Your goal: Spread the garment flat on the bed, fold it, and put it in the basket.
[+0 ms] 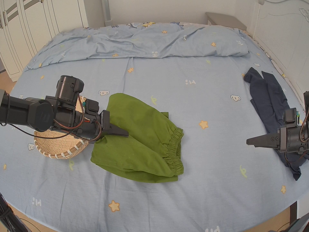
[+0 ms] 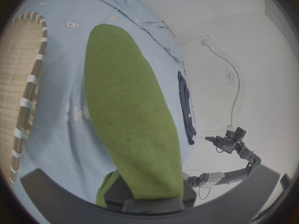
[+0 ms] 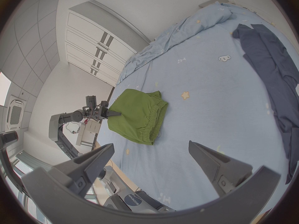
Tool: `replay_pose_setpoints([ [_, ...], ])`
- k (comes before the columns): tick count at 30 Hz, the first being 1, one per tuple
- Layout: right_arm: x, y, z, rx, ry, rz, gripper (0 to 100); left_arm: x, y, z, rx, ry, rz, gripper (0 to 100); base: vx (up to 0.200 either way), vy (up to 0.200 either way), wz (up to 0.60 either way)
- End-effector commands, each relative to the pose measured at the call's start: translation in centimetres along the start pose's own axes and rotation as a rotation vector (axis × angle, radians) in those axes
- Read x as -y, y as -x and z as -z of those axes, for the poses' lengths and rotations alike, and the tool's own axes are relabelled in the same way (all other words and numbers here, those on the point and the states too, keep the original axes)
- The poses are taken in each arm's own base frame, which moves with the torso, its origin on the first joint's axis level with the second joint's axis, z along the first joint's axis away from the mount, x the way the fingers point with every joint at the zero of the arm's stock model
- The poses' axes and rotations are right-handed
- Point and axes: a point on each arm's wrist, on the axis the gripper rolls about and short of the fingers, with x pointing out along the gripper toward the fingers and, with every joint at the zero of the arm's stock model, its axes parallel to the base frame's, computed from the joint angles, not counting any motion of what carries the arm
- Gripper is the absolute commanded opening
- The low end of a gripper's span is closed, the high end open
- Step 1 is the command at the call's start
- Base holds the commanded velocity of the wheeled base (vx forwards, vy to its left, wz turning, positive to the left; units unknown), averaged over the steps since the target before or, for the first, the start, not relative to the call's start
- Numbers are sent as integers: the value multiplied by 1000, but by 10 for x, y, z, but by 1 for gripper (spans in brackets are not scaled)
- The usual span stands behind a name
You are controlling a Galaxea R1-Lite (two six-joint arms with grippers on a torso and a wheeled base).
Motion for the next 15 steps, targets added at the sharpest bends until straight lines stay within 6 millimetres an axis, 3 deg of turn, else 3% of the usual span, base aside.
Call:
replay_pose_setpoints([
  [1,0,0,0,-1,-1,0,100,15,19,3,34,-39,16,0,0,0,0],
  [15,-2,-2,2,-11,5,-10,100,56,91,16,166,-222,11,0,0,0,0],
])
